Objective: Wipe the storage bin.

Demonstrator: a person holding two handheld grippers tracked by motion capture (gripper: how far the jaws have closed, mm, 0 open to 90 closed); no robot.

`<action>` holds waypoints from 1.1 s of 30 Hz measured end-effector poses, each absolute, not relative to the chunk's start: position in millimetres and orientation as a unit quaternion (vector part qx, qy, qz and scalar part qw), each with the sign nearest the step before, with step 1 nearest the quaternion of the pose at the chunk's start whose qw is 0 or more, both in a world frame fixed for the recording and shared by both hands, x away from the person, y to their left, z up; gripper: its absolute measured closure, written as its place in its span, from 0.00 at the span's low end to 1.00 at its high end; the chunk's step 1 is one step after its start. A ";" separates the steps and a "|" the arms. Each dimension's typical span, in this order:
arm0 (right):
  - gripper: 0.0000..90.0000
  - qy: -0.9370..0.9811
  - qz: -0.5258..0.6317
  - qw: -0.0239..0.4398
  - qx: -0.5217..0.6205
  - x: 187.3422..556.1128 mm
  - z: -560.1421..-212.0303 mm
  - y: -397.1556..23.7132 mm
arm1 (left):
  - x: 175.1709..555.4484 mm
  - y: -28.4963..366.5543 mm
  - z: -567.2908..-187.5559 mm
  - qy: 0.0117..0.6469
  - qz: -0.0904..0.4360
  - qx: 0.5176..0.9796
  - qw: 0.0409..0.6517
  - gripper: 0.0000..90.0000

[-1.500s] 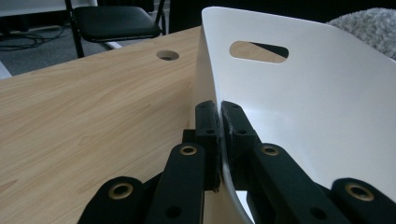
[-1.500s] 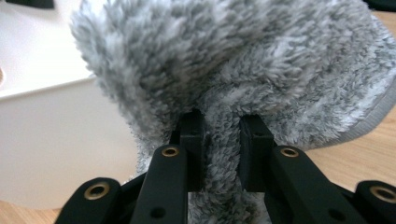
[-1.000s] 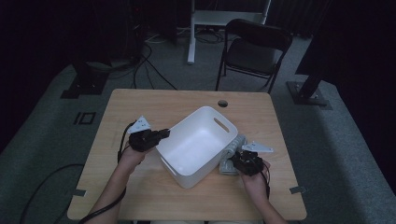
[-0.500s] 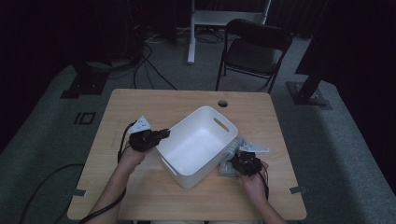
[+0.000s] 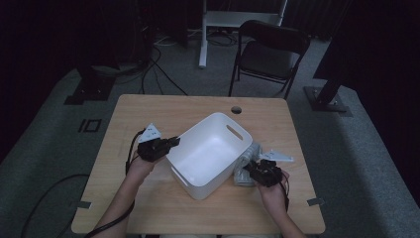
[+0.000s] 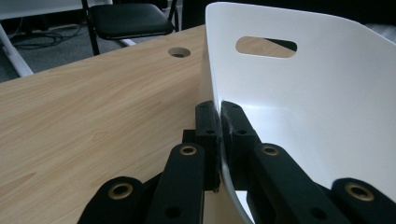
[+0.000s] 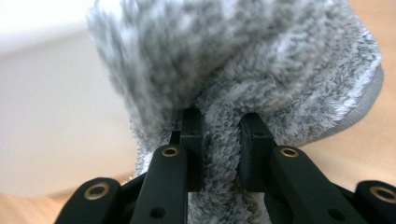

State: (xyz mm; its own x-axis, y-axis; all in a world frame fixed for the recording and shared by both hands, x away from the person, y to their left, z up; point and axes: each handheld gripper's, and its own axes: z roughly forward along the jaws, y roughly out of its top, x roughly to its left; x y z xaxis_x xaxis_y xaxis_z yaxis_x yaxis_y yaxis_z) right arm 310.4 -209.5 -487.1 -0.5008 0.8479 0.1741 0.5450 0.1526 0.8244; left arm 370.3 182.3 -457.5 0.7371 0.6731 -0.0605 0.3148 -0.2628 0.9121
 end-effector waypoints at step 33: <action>0.84 0.757 0.438 0.188 0.448 301.1 -489.9 -188.6 | 372.7 183.8 -458.9 0.304 0.157 0.778 0.528 0.96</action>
